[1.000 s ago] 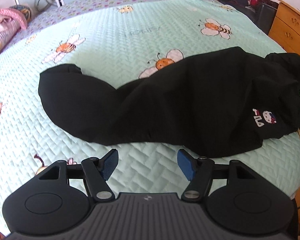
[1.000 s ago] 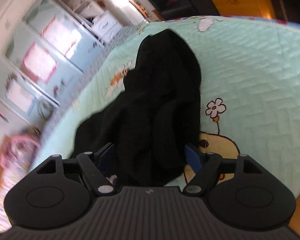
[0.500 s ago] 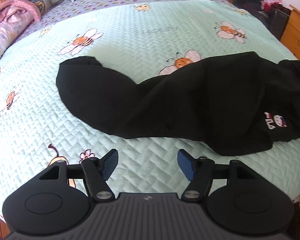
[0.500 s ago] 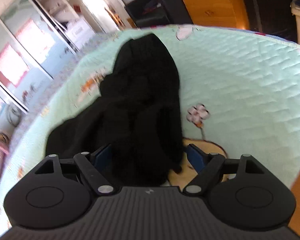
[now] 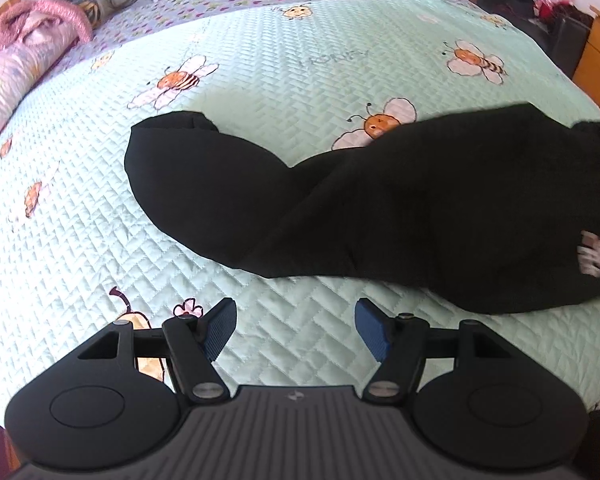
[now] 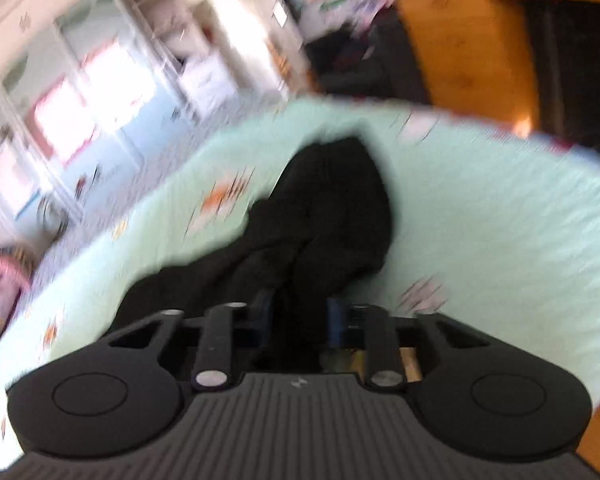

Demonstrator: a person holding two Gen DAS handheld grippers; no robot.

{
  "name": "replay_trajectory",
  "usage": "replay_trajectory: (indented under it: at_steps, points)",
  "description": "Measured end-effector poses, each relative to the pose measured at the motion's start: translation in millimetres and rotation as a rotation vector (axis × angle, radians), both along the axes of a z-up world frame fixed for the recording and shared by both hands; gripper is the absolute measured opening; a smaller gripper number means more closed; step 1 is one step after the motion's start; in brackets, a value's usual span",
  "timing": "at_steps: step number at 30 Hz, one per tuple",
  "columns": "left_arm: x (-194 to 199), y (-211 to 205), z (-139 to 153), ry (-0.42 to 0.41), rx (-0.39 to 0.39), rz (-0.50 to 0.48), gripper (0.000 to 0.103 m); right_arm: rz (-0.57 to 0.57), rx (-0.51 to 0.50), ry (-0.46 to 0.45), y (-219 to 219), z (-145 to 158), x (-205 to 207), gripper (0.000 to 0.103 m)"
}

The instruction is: Fold clothes

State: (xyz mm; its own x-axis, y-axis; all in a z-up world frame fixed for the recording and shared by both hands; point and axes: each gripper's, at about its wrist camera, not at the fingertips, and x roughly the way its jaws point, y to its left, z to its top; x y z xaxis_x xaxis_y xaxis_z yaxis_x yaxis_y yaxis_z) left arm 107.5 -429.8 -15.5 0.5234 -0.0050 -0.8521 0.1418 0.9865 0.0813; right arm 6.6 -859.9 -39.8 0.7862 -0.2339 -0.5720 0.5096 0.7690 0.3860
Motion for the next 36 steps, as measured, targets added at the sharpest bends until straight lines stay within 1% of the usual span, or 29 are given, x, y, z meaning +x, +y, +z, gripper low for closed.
replay_trajectory:
  at_steps: [1,2,3,4,6,7,9,11,12,13,14,16,17,18,19,21,24,26,27,28,29,30,32,33,34,36]
  points:
    - [3.0,3.6,-1.7,0.01,-0.024,0.01,0.068,-0.031,-0.02,-0.003,-10.0,5.7,-9.0,0.012]
    - [5.8,8.1,-5.0,0.025,-0.056,0.023,0.068,-0.062,-0.041,-0.007,-19.9,11.4,-18.1,0.0]
    - [8.5,12.8,-8.5,0.04,-0.089,0.037,0.068,-0.094,-0.063,0.005,-30.0,13.7,-25.2,0.0]
    - [11.3,17.4,-11.9,0.055,-0.121,0.051,0.068,-0.117,-0.073,0.039,-40.0,10.3,-29.3,0.0]
    - [15.5,28.6,-19.6,0.085,-0.178,0.098,0.068,-0.132,-0.036,0.073,-52.7,2.5,-38.8,0.0]
    - [17.5,35.2,-22.7,0.094,-0.207,0.125,0.068,-0.134,-0.022,0.08,-54.3,-0.1,-43.5,0.002]
    - [22.6,53.1,-27.5,0.105,-0.285,0.19,0.068,-0.108,0.008,0.052,-44.7,-0.5,-51.6,0.007]
    - [29.2,75.6,-34.5,0.12,-0.4,0.268,0.068,-0.057,0.056,0.008,-32.1,-0.8,-55.1,0.014]
    - [32.8,86.8,-39.4,0.131,-0.459,0.311,0.068,-0.026,0.077,-0.011,-23.4,-0.9,-55.7,0.026]
    - [36.4,97.9,-44.3,0.142,-0.518,0.354,0.068,0.004,0.099,-0.029,-14.7,-0.9,-56.3,0.035]
    - [40.1,107.3,-49.5,0.153,-0.57,0.394,0.068,0.034,0.12,-0.048,-6.0,-0.9,-56.9,0.037]
    - [46.7,119.9,-57.6,0.149,-0.64,0.459,0.068,0.091,0.151,-0.07,10.8,1.4,-55.1,0.038]
    - [50.2,122.9,-60.3,0.147,-0.653,0.48,0.068,0.119,0.164,-0.078,19.0,3.0,-53.6,0.038]
    - [53.6,125.7,-62.9,0.144,-0.664,0.501,0.068,0.147,0.177,-0.086,27.2,4.7,-52.1,0.041]
    - [57.0,125.7,-64.5,0.135,-0.669,0.508,0.068,0.172,0.186,-0.09,34.5,6.4,-50.1,0.046]
    - [64.2,124.2,-67.5,0.119,-0.675,0.518,0.068,0.203,0.188,-0.09,44.0,11.9,-48.7,0.051]
    - [75.8,120.6,-71.8,0.09,-0.697,0.539,0.068,0.209,0.194,-0.091,50.2,19.8,-51.1,0.052]
    - [85.0,116.1,-70.8,0.045,-0.708,0.529,0.067,0.2,0.202,-0.086,49.8,21.0,-52.8,0.053]
    - [90.7,113.3,-69.3,0.019,-0.711,0.514,0.059,0.196,0.205,-0.082,49.7,21.5,-53.6,0.053]
    - [94.8,112.2,-67.5,-0.003,-0.695,0.494,0.03,0.192,0.208,-0.079,49.5,22.0,-54.4,0.053]
    - [97.4,109.1,-63.4,-0.019,-0.674,0.472,0.016,0.187,0.211,-0.075,49.4,22.5,-55.3,0.053]
    - [97.8,106.0,-57.8,-0.033,-0.665,0.447,0.014,0.183,0.214,-0.072,49.3,23.0,-56.1,0.053]
    - [88.9,100.7,-38.5,-0.098,-0.64,0.391,0.012,0.186,0.207,-0.064,52.6,21.6,-59.0,0.054]
    - [79.9,98.6,-25.4,-0.135,-0.63,0.354,0.011,0.189,0.198,-0.059,54.6,20.3,-59.5,0.054]
    - [70.7,96.4,-12.2,-0.172,-0.62,0.316,0.007,0.192,0.187,-0.051,56.1,18.8,-59.2,0.054]
    - [46.6,95.1,16.7,-0.247,-0.615,0.24,0.003,0.192,0.181,-0.031,57.6,13.5,-58.9,0.054]
